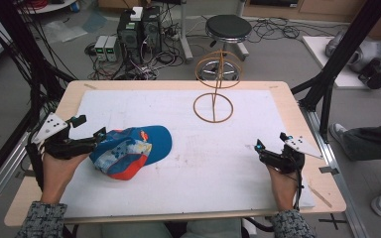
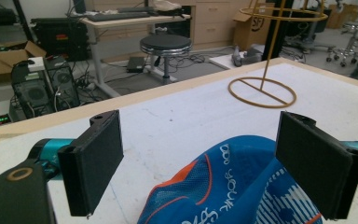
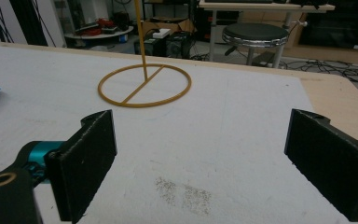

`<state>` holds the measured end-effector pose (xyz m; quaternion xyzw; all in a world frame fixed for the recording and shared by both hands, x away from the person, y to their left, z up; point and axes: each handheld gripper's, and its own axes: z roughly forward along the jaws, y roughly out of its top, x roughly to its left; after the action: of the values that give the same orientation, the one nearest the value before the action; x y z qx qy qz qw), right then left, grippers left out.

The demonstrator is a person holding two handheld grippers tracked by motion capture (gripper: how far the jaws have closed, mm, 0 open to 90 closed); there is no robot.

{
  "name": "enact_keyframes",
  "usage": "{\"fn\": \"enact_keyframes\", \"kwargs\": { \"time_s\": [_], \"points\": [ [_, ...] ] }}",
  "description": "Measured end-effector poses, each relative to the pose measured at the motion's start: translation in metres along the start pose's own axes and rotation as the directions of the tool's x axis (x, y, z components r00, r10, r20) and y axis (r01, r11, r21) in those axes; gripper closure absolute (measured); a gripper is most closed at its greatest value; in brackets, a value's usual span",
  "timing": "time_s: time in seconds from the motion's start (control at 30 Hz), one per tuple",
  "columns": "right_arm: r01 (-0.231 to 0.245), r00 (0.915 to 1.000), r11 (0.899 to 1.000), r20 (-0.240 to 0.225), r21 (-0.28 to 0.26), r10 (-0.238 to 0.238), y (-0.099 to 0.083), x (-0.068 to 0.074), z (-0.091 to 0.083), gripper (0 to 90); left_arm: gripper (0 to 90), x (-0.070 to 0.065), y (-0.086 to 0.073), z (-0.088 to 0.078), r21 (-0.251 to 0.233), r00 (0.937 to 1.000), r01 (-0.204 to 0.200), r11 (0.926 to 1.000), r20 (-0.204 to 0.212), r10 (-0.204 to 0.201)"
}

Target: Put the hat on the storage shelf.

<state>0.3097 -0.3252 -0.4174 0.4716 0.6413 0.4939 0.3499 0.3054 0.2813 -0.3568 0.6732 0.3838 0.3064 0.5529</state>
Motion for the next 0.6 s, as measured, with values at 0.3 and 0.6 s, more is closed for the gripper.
{"fn": "enact_keyframes", "kwargs": {
  "time_s": [0.3, 0.6],
  "points": [
    [0.01, 0.9999, 1.0, -0.007, 0.014, -0.01, -0.0007, -0.0003, 0.0021, 8.2, 15.6, 0.0002, 0.0017, 0.0001, -0.002, 0.9998, -0.015, 0.9999, 0.012, 0.015],
    [0.014, 0.9999, 1.0, -0.006, 0.005, -0.014, 0.0001, 0.0016, 0.0006, 8.2, 15.6, -0.0014, 0.0014, 0.0008, -0.002, 0.9988, -0.02, 0.9998, 0.044, 0.02]
  ]
}}
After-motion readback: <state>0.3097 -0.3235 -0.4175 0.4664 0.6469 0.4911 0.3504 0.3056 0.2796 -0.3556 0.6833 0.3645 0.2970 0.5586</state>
